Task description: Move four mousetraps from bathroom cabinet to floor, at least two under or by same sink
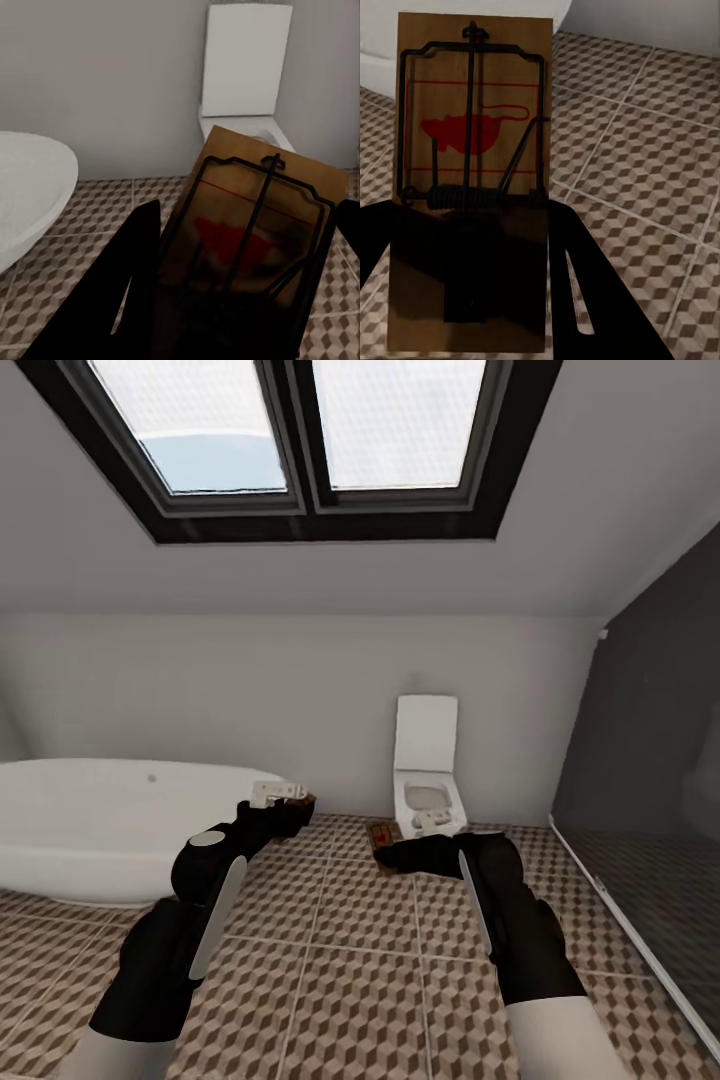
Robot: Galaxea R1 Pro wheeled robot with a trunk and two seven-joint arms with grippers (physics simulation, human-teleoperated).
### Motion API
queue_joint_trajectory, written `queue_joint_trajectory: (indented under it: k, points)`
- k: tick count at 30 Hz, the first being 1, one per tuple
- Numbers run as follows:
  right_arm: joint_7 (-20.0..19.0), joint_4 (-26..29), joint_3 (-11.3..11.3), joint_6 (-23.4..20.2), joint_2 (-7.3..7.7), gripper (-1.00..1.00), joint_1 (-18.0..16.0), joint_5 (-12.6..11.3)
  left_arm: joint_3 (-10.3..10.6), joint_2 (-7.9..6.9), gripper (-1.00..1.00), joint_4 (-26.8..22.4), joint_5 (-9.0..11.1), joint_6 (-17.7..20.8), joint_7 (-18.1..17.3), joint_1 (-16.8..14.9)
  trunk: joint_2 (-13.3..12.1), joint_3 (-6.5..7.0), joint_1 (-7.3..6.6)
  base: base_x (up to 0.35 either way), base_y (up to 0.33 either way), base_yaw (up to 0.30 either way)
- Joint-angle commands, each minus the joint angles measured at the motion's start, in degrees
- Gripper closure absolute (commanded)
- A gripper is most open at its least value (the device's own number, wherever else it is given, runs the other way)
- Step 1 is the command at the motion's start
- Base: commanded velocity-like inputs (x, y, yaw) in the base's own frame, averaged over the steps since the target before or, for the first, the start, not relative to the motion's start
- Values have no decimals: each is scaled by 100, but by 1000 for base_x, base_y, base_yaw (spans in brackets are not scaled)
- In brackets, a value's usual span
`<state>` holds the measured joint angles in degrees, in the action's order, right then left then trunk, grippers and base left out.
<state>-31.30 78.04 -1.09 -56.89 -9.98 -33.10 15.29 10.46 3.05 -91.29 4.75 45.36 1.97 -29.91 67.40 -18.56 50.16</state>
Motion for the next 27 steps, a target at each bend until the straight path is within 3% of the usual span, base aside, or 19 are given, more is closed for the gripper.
queue_joint_trajectory:
  k: [1,10,20,27]
  points:
    - [-40,-4,3,-25,-1,100,-4,43,-1,2,100,-3,43,25,16,-6,5,-2,0,0,0,269]
    - [-35,-66,-35,-14,-1,100,-4,37,-6,2,100,5,41,-53,17,-6,5,41,0,0,0,269]
    - [-11,-86,-63,277,-1,100,-4,36,-7,2,100,6,36,-93,22,-6,5,92,0,0,-2,265]
    - [-9,-89,-78,297,-1,100,-4,36,-9,2,100,6,35,-90,29,-6,5,129,0,0,-140,263]
